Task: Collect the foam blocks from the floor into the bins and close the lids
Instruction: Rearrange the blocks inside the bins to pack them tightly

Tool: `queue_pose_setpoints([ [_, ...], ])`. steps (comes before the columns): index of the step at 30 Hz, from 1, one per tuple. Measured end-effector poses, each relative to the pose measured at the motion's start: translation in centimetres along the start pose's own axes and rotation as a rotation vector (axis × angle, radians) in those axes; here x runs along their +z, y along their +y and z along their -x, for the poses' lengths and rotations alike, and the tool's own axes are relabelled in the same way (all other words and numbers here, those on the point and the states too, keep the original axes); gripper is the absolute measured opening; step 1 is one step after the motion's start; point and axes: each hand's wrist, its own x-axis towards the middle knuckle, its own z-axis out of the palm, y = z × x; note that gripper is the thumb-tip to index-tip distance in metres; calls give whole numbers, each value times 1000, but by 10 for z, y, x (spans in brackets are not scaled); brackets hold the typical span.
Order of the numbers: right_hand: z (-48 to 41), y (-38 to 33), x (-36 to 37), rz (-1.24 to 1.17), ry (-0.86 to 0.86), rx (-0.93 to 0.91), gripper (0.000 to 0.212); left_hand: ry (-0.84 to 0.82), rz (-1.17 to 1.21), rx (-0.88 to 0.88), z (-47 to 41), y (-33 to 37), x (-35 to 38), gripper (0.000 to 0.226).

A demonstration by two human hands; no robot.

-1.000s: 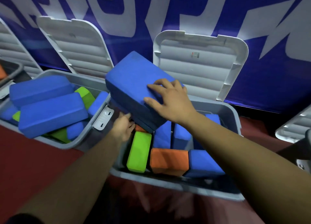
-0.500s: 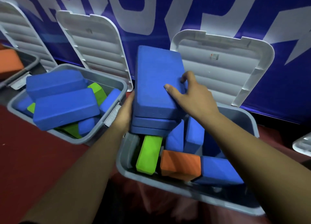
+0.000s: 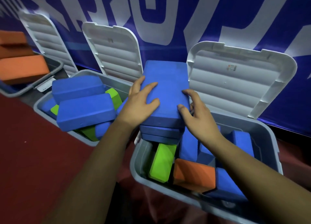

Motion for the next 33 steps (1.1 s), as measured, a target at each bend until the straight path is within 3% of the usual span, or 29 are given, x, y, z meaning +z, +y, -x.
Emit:
queue_pose_setpoints([
  [2,2,2,4,-82,12,59,54,-2,-45,8,3,-1,2,52],
  [10,27,3,18,-131,39,144,34,-73,-4,138,2,-8,-13,49],
  [15,18,4,11,-189,-17,175,42,66,-330,267,3,12,-10,48],
  [19,12,13,6,-269,-75,221,49,74,-333,354,10,36,-1,43],
  [22,11,20,-5,-310,-48,232,21,6,-351,312,15,41,11,38],
  [25,12,38,-16,-340,-5,329,20,68,-310,388,23,47,22,36],
  [29,29,101,-26,8,-119,424,27,92,-180,644,50,76,54,25],
  [31,48,129,-30,189,-180,418,27,-73,-130,717,69,80,83,21],
  [33,68,149,-34,320,-279,340,31,-289,-136,599,80,66,116,26],
])
